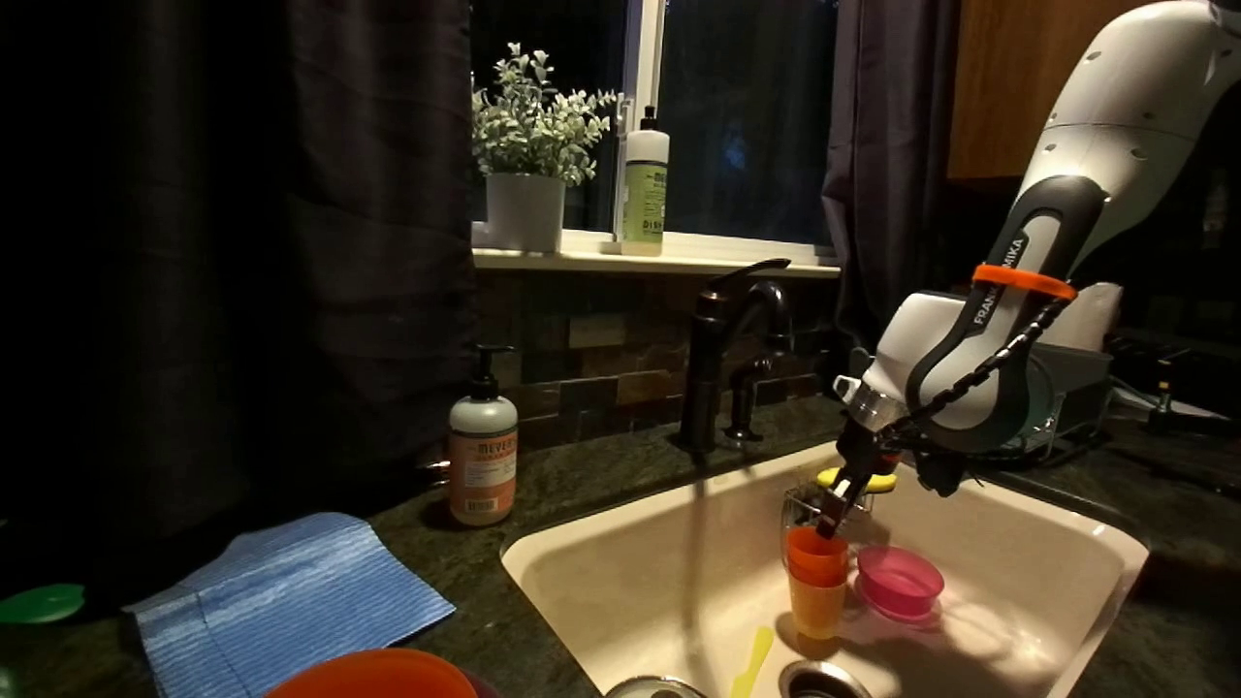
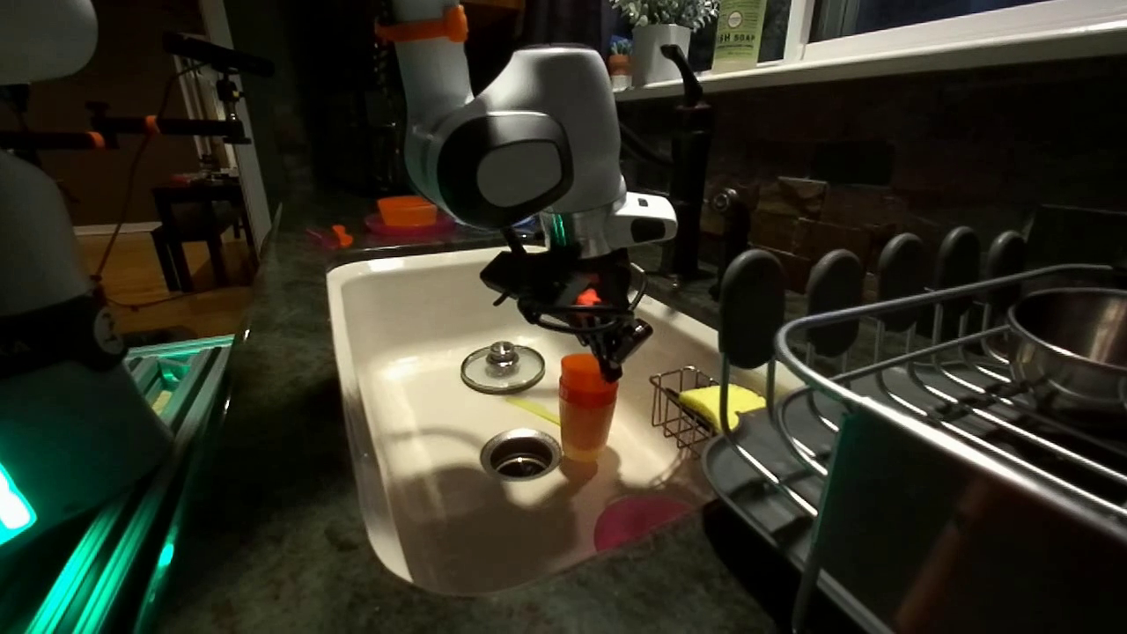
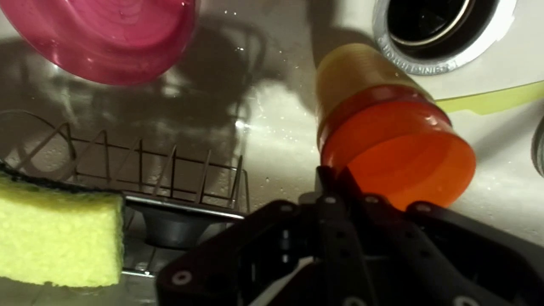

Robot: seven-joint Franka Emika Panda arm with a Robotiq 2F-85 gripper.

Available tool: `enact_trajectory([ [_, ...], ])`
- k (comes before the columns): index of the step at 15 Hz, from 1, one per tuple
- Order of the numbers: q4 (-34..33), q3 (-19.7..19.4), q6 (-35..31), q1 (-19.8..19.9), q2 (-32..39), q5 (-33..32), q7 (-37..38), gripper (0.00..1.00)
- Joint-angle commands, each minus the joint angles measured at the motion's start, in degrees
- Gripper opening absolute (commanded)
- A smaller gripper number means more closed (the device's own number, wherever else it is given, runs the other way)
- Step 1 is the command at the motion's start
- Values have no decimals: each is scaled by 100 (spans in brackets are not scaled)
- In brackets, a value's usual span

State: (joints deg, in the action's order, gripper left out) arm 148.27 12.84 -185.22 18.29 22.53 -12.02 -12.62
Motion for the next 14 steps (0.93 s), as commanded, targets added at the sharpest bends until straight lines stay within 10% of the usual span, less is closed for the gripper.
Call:
enact_trajectory([
  [1,349,381,-120,484,-282,-109,-141,1],
  [14,874,1018,-305,1260,-1074,-170,-176,1],
])
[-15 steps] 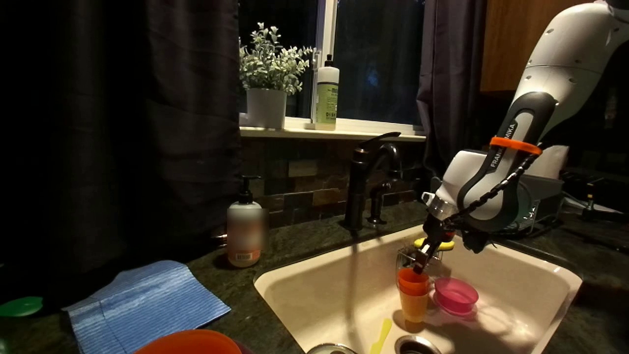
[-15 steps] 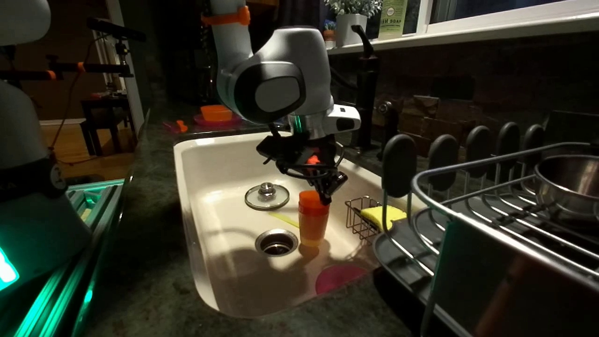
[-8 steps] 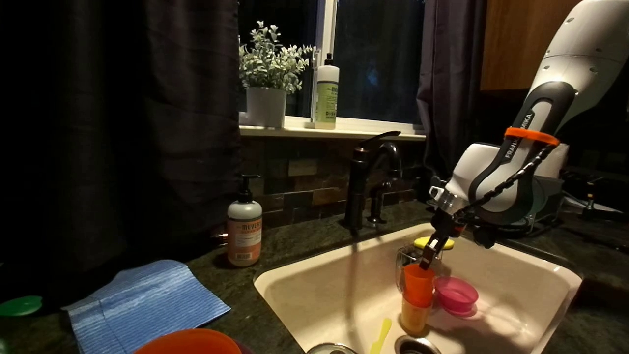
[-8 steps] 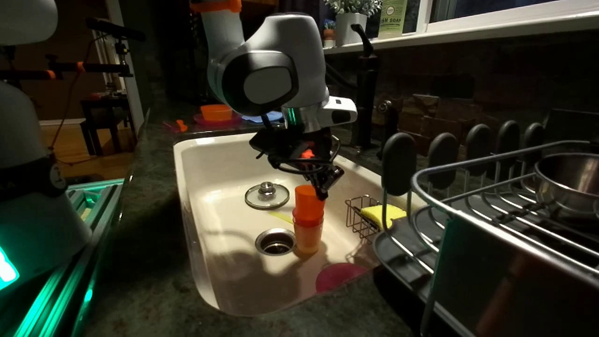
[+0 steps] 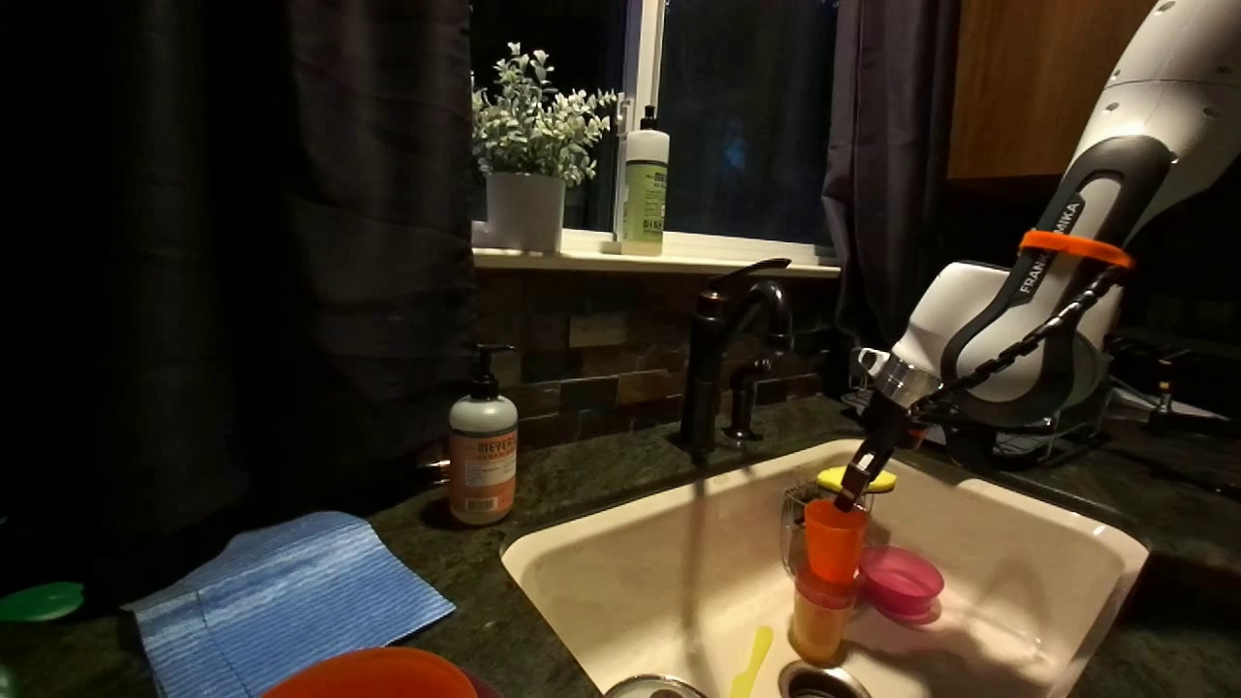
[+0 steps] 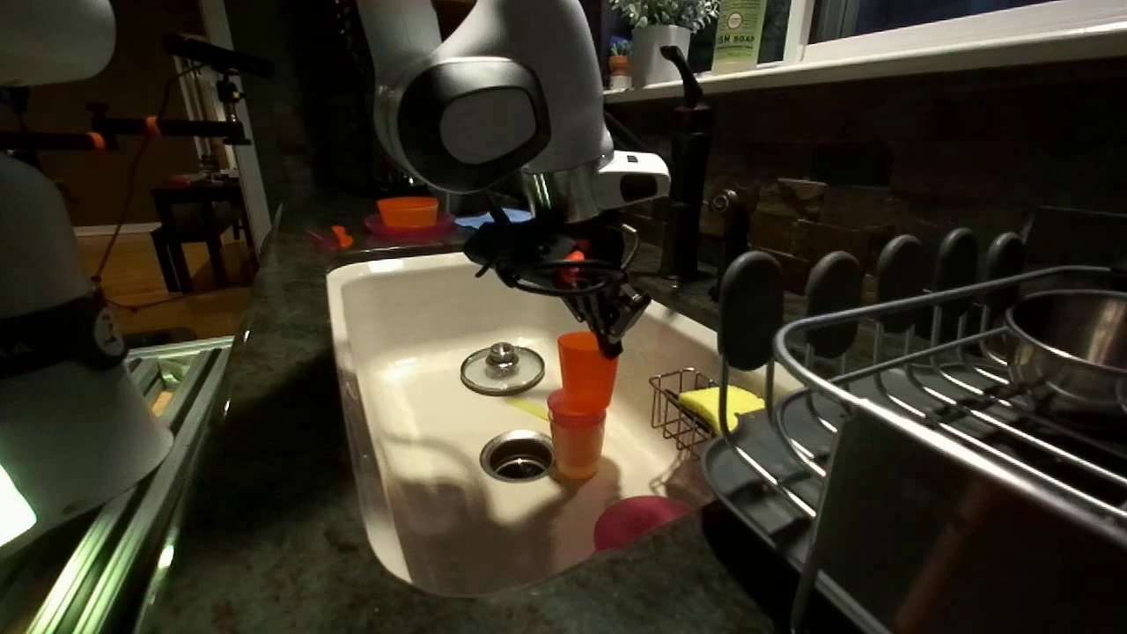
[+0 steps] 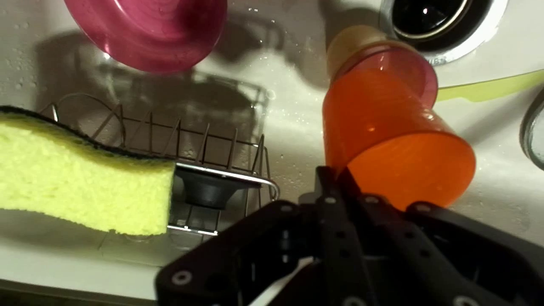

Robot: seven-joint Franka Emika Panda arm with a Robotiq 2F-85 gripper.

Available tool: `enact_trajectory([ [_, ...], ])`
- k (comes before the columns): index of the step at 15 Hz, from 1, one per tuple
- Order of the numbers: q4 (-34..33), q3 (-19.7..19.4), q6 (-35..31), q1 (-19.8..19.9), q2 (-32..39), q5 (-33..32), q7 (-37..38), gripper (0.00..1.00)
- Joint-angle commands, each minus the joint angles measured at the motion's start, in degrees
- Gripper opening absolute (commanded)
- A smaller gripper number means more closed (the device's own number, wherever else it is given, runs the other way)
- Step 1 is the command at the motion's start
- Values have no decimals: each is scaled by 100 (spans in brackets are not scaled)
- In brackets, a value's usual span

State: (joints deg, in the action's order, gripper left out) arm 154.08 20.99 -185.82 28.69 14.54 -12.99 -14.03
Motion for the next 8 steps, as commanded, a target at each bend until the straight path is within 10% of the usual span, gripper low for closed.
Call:
enact_trajectory([
  [1,325,268,-239,271,-336,-72,-25,1],
  [8,317,409,-8,452,-709,-103,103,1],
])
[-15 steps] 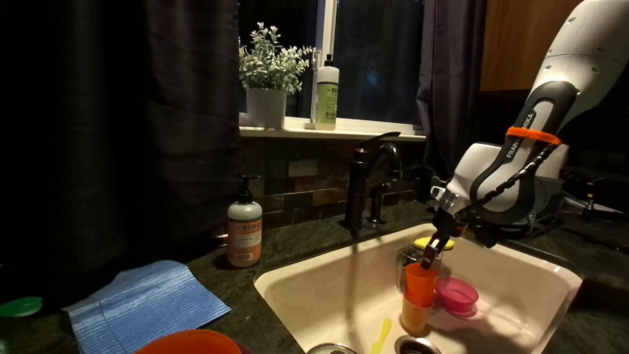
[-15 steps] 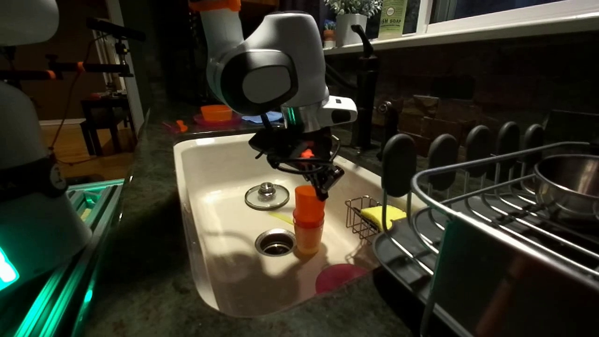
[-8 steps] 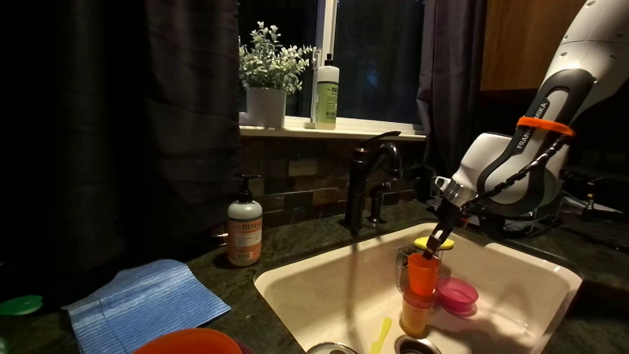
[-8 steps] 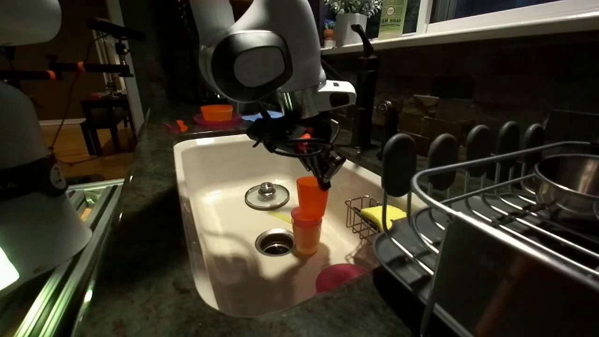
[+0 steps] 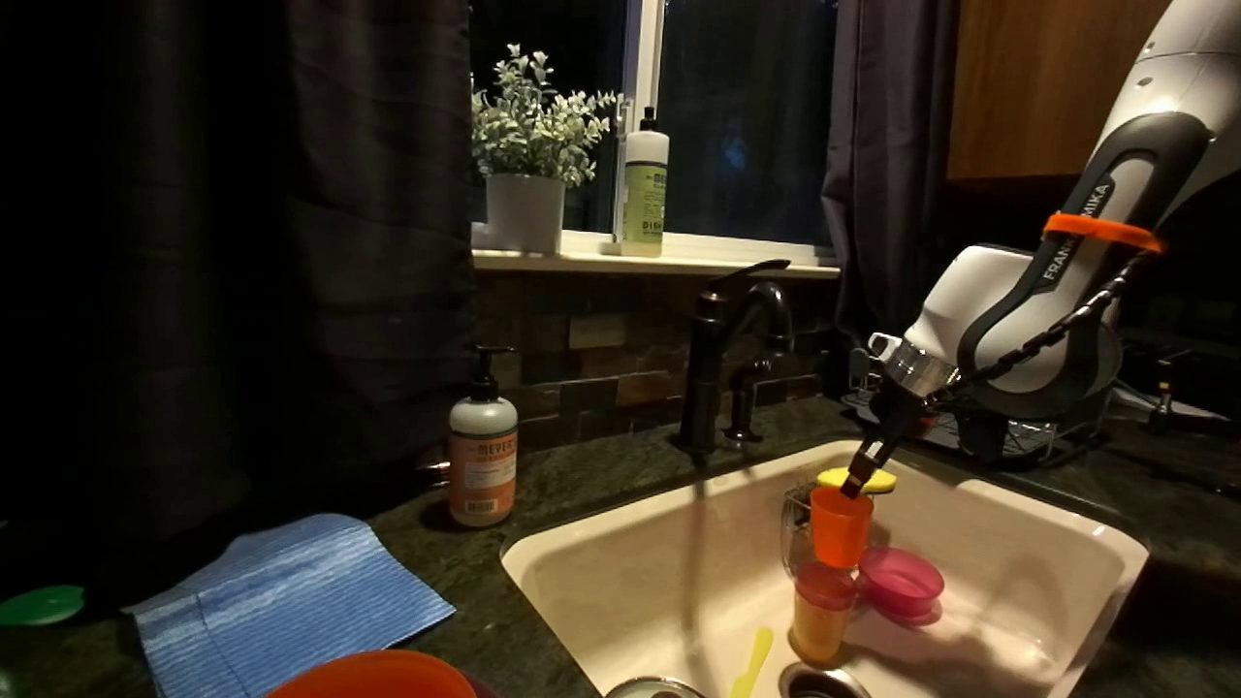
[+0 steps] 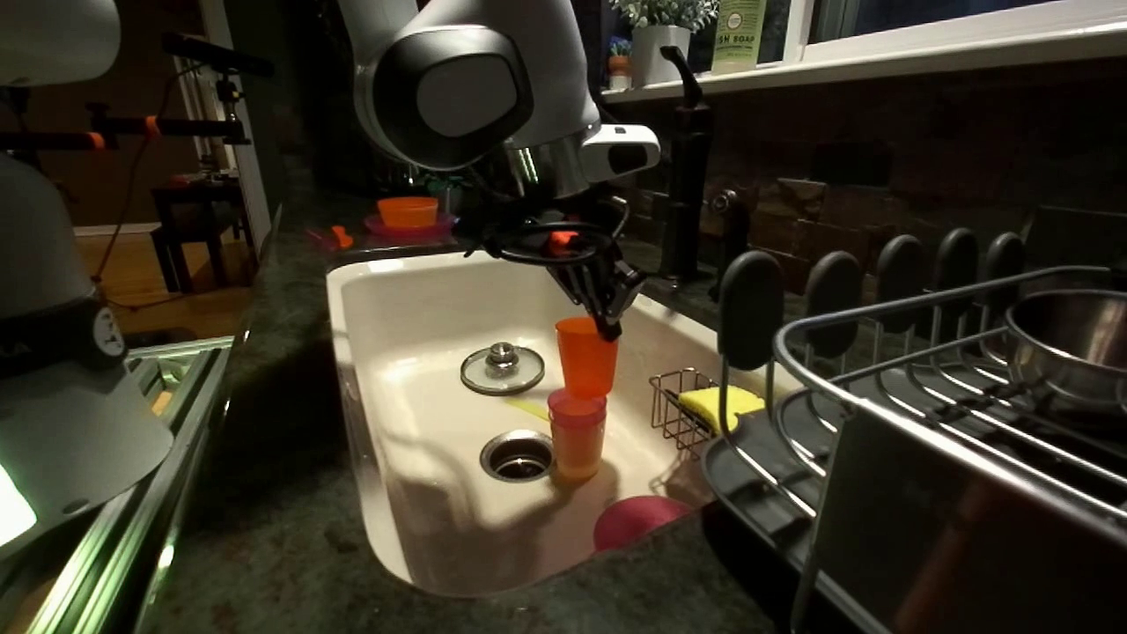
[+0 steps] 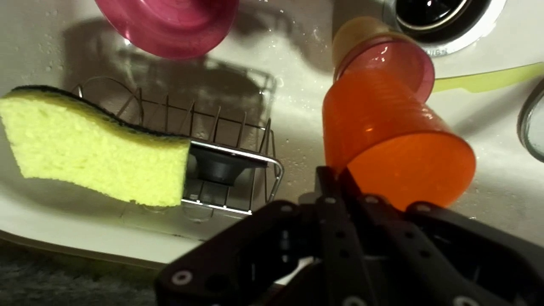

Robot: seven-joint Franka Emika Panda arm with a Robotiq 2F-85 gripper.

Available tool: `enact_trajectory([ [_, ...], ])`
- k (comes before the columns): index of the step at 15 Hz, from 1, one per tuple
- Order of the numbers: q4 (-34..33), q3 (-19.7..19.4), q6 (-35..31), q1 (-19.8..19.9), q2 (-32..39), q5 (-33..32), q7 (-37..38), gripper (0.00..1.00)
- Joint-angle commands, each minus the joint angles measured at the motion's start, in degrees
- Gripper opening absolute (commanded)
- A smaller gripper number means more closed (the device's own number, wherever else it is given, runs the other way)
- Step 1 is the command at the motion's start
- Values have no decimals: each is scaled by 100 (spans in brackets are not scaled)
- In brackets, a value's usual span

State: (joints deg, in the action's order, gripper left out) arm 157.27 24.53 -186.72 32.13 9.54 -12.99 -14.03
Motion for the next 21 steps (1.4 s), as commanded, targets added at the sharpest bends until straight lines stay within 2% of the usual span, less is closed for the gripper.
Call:
enact_trajectory([
  [1,11,39,147,116,-293,-65,135,1],
  [4,215,-99,217,160,-624,118,257,1],
  [6,-2,-261,435,162,-536,60,349,1],
  [9,97,-280,556,262,-463,90,336,1],
  [13,11,-560,766,263,-226,-66,366,1],
  [15,15,-709,715,260,-104,-148,313,1],
  [16,17,-909,724,161,-125,-294,336,1],
  [21,16,-897,295,403,467,-600,-68,1],
])
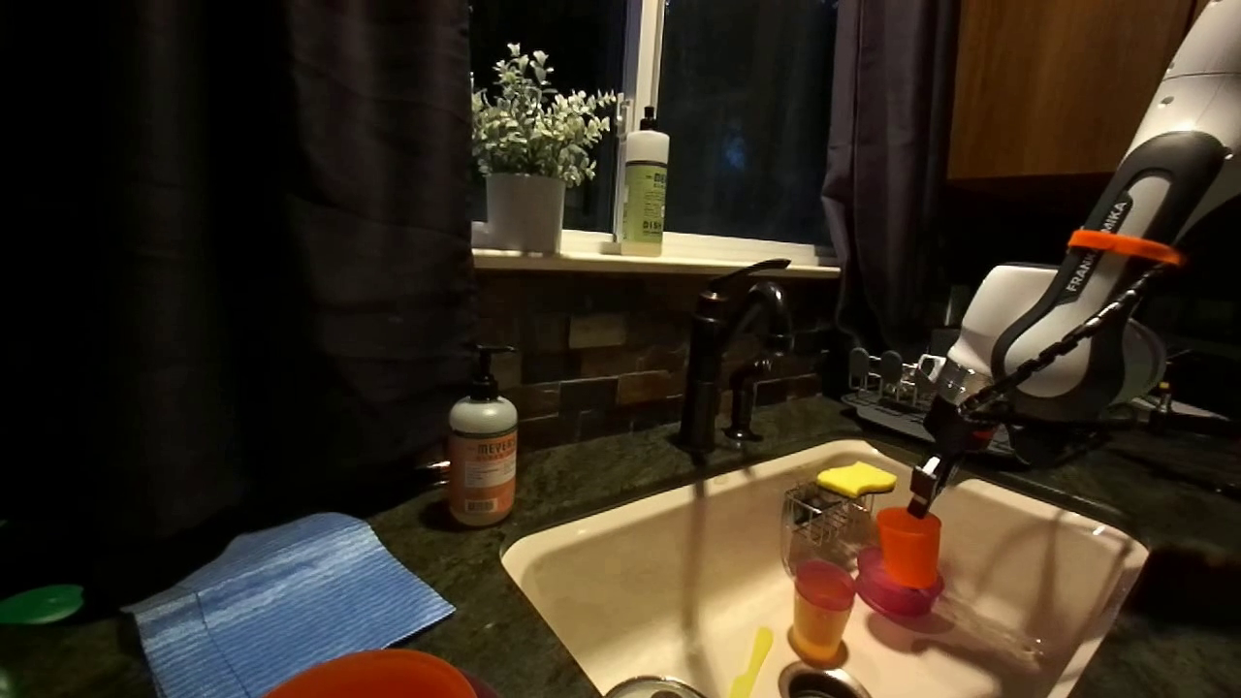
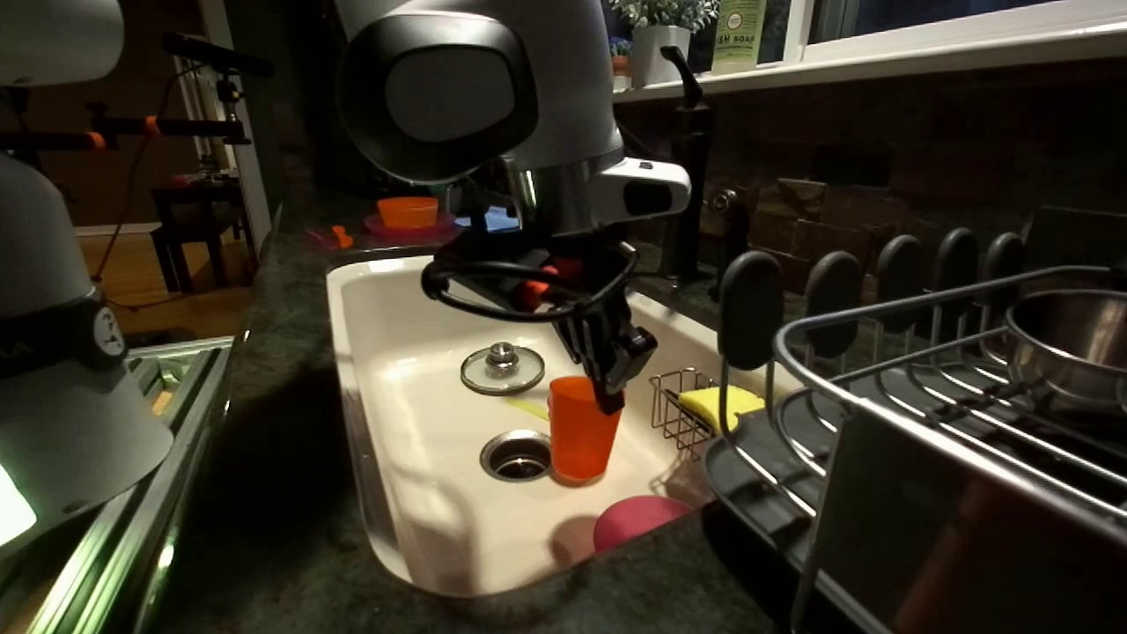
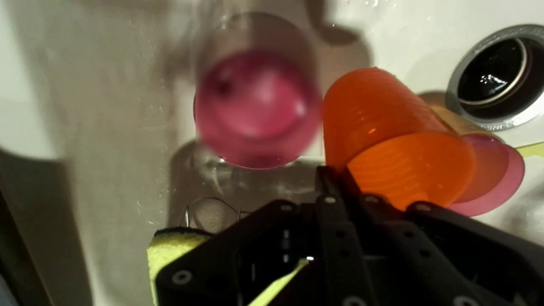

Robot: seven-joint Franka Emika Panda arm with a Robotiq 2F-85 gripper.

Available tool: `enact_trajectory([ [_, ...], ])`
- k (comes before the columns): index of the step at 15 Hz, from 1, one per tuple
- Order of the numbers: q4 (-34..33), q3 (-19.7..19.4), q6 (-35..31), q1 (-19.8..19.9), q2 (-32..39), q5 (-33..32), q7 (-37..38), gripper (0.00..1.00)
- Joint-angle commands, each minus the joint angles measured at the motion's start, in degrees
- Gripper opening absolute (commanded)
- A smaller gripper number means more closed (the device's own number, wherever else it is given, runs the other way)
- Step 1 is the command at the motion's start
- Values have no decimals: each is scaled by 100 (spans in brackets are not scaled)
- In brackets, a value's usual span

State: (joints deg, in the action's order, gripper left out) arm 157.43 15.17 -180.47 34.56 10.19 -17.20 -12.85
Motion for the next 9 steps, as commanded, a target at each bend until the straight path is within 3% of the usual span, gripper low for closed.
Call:
enact_trajectory([
  [1,0,127,-469,233,546,-190,-237,1],
  [3,3,97,-632,231,728,-278,-314,1],
  [9,-2,-497,-1049,-200,1024,-428,-675,1],
])
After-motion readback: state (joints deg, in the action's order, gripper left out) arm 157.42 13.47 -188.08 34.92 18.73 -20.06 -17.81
